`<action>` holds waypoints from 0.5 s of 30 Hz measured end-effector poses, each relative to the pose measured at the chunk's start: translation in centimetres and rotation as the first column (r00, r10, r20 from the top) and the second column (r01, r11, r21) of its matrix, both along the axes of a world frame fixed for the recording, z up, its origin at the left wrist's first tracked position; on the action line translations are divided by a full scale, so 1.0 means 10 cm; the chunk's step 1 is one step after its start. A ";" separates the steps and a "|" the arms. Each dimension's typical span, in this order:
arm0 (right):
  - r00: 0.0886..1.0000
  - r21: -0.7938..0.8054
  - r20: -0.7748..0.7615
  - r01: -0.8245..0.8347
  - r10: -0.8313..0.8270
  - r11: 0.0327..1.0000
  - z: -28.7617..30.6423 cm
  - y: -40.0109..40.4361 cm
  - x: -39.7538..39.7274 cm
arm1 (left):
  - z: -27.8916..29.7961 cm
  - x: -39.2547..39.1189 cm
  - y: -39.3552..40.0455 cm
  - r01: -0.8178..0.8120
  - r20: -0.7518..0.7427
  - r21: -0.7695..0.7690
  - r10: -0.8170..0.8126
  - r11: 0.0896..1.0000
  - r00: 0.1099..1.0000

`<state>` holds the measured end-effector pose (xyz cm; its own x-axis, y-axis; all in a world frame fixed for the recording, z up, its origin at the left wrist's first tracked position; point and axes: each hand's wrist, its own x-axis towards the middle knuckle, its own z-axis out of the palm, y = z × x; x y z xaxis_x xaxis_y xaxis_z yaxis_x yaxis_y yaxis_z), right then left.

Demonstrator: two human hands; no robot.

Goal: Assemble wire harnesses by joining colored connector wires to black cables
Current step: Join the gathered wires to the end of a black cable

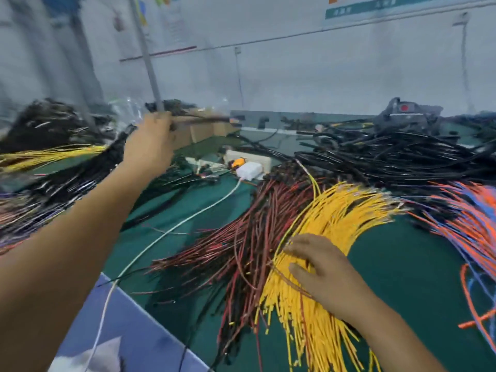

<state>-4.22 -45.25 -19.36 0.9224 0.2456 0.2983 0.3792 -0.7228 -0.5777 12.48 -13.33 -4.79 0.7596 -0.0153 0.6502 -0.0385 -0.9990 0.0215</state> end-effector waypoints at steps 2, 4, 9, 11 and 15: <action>1.000 -0.013 0.012 0.011 -0.010 1.000 0.00 -0.02 0.00 | -0.29 0.08 0.29 -0.112 -0.308 0.133 0.149 0.985 0.940; 1.000 -0.020 0.010 0.011 -0.011 1.000 0.01 -0.03 -0.02 | -0.63 0.08 0.52 -0.198 -0.600 0.177 0.265 0.964 0.755; 0.999 -0.004 -0.031 0.010 -0.010 1.000 0.01 -0.06 -0.02 | -1.26 0.01 0.62 -0.259 -0.651 0.057 0.232 0.964 0.722; 0.999 -0.007 -0.043 0.015 -0.015 1.000 0.02 -0.05 -0.02 | -1.29 0.00 0.51 -0.262 -0.627 0.041 0.230 0.964 0.744; 0.998 0.006 -0.055 0.022 -0.022 1.000 0.03 -0.05 -0.02 | -1.27 0.02 0.23 -0.282 -0.600 0.093 0.280 0.955 0.749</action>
